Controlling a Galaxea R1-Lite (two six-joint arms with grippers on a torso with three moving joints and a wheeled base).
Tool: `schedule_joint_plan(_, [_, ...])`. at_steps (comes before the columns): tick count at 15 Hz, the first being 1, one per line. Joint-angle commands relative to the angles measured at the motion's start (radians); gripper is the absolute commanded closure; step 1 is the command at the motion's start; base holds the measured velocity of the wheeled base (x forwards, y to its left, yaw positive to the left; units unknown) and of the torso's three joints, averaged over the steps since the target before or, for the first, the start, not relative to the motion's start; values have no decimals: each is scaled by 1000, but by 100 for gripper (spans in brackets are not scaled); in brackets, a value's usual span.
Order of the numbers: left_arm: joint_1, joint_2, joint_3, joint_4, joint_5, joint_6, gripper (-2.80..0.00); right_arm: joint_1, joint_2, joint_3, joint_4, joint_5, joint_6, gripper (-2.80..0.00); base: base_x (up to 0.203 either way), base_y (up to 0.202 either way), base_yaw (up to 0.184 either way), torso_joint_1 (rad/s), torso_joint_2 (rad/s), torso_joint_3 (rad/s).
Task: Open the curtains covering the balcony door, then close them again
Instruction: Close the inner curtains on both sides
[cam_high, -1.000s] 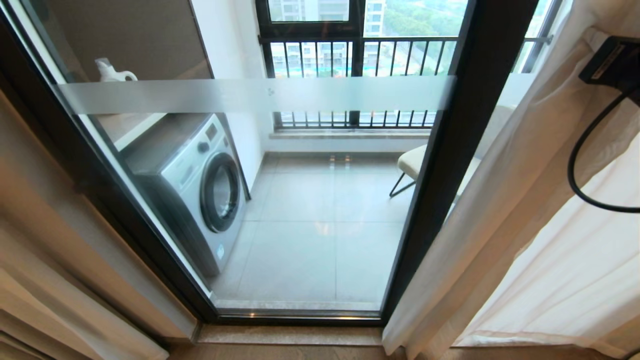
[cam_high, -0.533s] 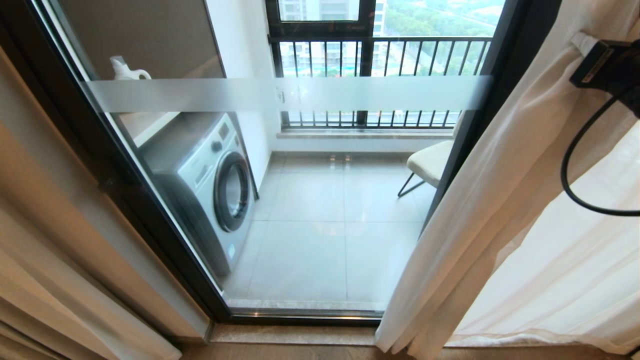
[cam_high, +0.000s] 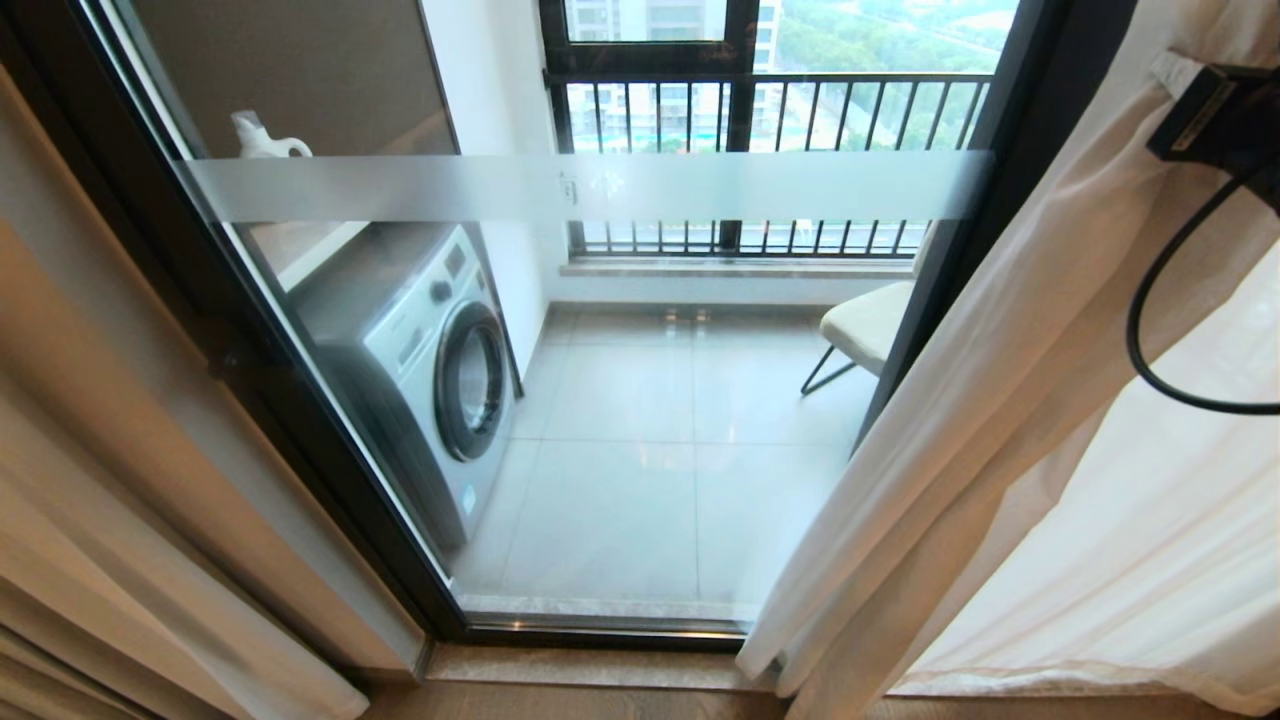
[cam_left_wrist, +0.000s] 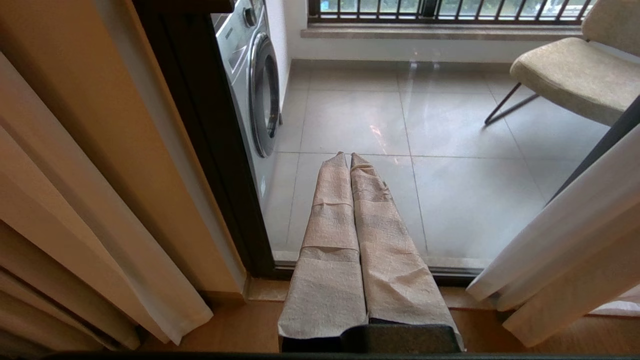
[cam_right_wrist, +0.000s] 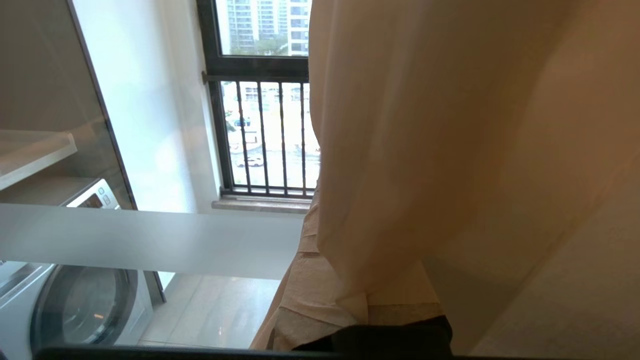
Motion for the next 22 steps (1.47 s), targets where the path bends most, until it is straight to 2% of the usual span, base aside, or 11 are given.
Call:
schedule_joint_plan(1, [0,0,0,0,0,-1,0,1,1,-28,-7,-1,-1,0,0,0,0,0,0,0])
schedule_joint_plan(4, [0,0,0,-1,0,-1,0,62,25,-66,-6,0,-58,0,0,0,0,0,0,0])
schedule_joint_plan(8, [0,0,0,-1,0,-1,0,194,88,-115,-8,-6,-163,0,0,0,0,0,0,0])
schedule_joint_plan(12, [0,0,0,0,0,-1,0,387,185,-222,-3,-179,-213,0,0,0,0,0,0,0])
schedule_joint_plan(15, [0,0,0,-1,0,-1,0,493,246,-256,-10,-208,-294,0,0,0,0,0,0,0])
schedule_joint_plan(22, [0,0,0,0,0,-1,0,616,370,-323,-16,-232,-392,0,0,0,0,0,0,0])
